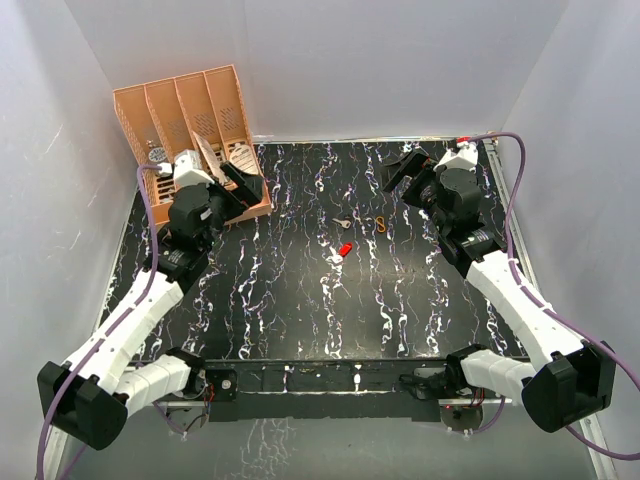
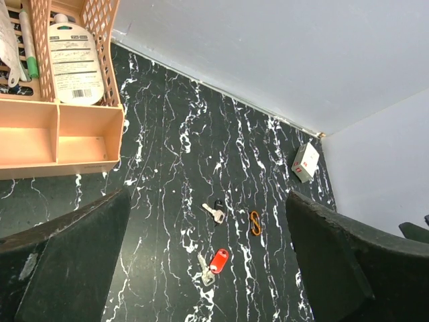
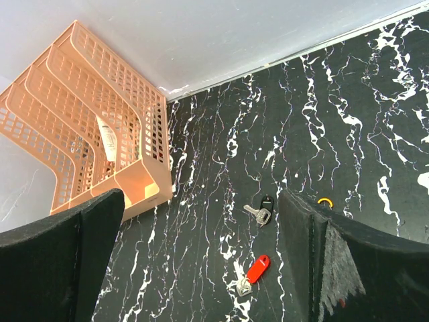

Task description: Put the keys on the keyring

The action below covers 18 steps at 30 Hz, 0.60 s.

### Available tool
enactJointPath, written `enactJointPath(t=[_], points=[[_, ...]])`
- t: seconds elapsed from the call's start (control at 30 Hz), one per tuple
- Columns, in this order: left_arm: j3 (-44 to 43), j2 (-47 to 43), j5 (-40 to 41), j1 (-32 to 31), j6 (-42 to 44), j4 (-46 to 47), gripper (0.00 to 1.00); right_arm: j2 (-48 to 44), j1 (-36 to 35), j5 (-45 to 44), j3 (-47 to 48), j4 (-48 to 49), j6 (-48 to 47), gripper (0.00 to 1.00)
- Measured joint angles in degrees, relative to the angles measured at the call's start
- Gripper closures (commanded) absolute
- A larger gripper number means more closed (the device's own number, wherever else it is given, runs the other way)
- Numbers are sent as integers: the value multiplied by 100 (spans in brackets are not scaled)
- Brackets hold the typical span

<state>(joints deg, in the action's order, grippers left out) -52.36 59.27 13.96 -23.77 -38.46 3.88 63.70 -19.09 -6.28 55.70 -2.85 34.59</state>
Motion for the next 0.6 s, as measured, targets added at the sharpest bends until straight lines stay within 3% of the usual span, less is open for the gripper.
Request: enactJointPath(t=[0.6], points=[[341, -518, 76, -2, -9, 334, 1, 0, 0, -24, 0, -7, 0, 2]])
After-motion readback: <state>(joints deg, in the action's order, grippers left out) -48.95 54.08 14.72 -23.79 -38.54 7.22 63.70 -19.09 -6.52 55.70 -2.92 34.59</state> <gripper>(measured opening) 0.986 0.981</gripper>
